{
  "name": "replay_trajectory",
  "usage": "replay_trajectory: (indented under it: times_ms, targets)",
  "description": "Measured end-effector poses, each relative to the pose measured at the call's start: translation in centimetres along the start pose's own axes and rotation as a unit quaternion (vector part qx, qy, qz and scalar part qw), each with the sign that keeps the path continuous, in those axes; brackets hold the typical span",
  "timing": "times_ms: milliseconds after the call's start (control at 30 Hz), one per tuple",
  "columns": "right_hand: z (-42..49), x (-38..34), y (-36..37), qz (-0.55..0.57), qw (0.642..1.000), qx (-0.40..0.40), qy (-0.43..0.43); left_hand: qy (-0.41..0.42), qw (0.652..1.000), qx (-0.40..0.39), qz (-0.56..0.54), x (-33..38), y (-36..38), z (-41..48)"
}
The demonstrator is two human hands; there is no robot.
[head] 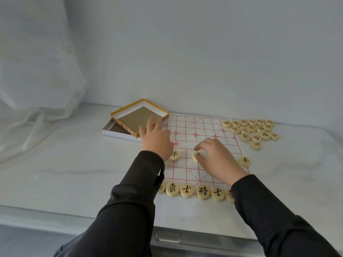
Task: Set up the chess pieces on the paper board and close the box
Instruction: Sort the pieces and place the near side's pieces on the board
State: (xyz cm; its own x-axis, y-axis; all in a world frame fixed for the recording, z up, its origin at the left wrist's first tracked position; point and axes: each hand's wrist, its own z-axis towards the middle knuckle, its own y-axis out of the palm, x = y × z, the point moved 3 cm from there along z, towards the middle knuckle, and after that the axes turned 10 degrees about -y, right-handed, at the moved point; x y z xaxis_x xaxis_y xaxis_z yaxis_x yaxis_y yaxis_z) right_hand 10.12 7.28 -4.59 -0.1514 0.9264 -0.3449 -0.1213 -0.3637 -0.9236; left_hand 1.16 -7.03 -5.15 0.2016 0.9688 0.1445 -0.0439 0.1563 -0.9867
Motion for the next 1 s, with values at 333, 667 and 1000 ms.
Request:
replay_trajectory:
  times_ms: [333,667,1000]
  targets:
    - [3.2,-3.3,1.4,0.047,0.999,0.016,-0.011,-0.069,0.997,-0.033,0.018,-4.2,1.1,0.5]
    - [3.7,-2.7,1.0,0.043,0.999,0.028,0.012,-0.136,0.99,-0.012,0.026,-6.8,0.7,1.2]
    - [3.4,0.0,0.3,0.016,0.998,0.033,0.051,0.013,1.0,0.004,0.002,-0.5,0.8,0.0]
